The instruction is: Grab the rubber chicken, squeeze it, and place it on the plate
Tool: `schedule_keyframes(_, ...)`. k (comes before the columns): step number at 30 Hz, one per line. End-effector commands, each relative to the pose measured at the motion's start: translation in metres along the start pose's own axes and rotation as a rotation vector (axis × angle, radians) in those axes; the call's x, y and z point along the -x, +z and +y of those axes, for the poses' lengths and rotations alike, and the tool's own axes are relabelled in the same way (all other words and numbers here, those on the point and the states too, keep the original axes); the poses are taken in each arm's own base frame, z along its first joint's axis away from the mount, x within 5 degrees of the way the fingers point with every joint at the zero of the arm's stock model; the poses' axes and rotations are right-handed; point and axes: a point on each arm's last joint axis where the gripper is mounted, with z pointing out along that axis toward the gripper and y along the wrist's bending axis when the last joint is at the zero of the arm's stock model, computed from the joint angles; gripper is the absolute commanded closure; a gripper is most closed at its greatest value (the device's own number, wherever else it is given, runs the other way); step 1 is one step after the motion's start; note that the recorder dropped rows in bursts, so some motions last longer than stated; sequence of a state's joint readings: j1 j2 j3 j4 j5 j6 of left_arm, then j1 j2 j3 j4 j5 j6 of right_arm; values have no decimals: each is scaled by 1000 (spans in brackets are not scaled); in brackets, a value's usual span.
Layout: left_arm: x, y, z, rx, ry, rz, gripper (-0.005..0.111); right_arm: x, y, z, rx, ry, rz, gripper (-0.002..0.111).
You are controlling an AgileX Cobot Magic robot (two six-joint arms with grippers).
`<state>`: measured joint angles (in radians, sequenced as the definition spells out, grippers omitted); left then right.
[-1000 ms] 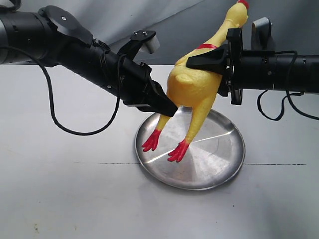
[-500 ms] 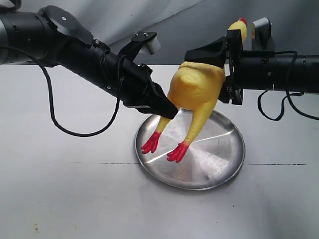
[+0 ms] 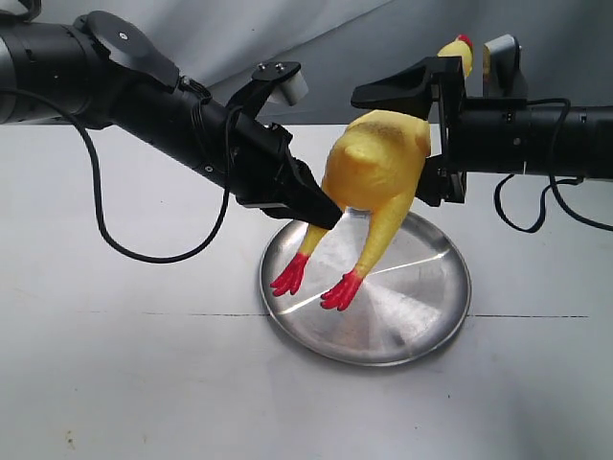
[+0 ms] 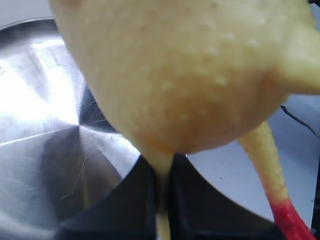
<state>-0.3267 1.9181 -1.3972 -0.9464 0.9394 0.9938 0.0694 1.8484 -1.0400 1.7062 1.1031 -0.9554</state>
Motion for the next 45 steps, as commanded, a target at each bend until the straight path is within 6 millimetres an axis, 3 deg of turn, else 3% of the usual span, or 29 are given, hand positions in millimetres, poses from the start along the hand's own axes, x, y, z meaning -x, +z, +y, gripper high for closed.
schedule_keyframes(1, 5, -3, -4, -9, 4, -23, 107, -3, 0, 0, -15, -6, 42, 66)
schedule_keyframes(2, 5, -3, -4, -7, 7, -21, 107, -5, 0, 0, -18, -12, 56, 91)
schedule_keyframes(3, 5, -3, -4, -7, 7, -21, 107, -6, 0, 0, -18, -15, 66, 107)
schedule_keyframes(16, 5, -3, -4, -7, 7, -21, 107, -6, 0, 0, -18, -12, 65, 106)
schedule_keyframes(18, 5, -3, -4, -7, 7, -21, 107, -5, 0, 0, -17, -11, 63, 97)
schedule_keyframes(21, 5, -3, -4, -7, 7, -21, 107, -4, 0, 0, -12, -10, 53, 74)
schedule_keyframes(26, 5, -3, -4, -8, -4, -21, 107, -2, 0, -3, -45, -12, 25, 7)
schedule_keyframes(27, 5, -3, -4, -8, -4, -21, 107, -2, 0, -3, -49, -17, 22, 3)
schedule_keyframes(35, 5, -3, -4, -8, -17, -21, 107, -1, 0, -3, -54, -17, 18, 3)
schedule_keyframes(38, 5, -3, -4, -8, -17, -21, 107, -1, 0, -3, -54, -9, 18, 10)
schedule_keyframes(40, 5, -3, -4, -8, -17, -21, 107, -1, 0, -3, -50, -6, 13, 26)
schedule_keyframes(43, 5, -3, -4, -8, -17, -21, 107, -1, 0, -2, -41, -5, 20, 77)
schedule_keyframes(44, 5, -3, -4, -8, -17, -21, 107, -2, 0, -1, -29, -6, 31, 99)
schedule_keyframes(45, 5, -3, -4, -8, -17, -21, 107, -3, 0, 0, -19, 2, 40, 107)
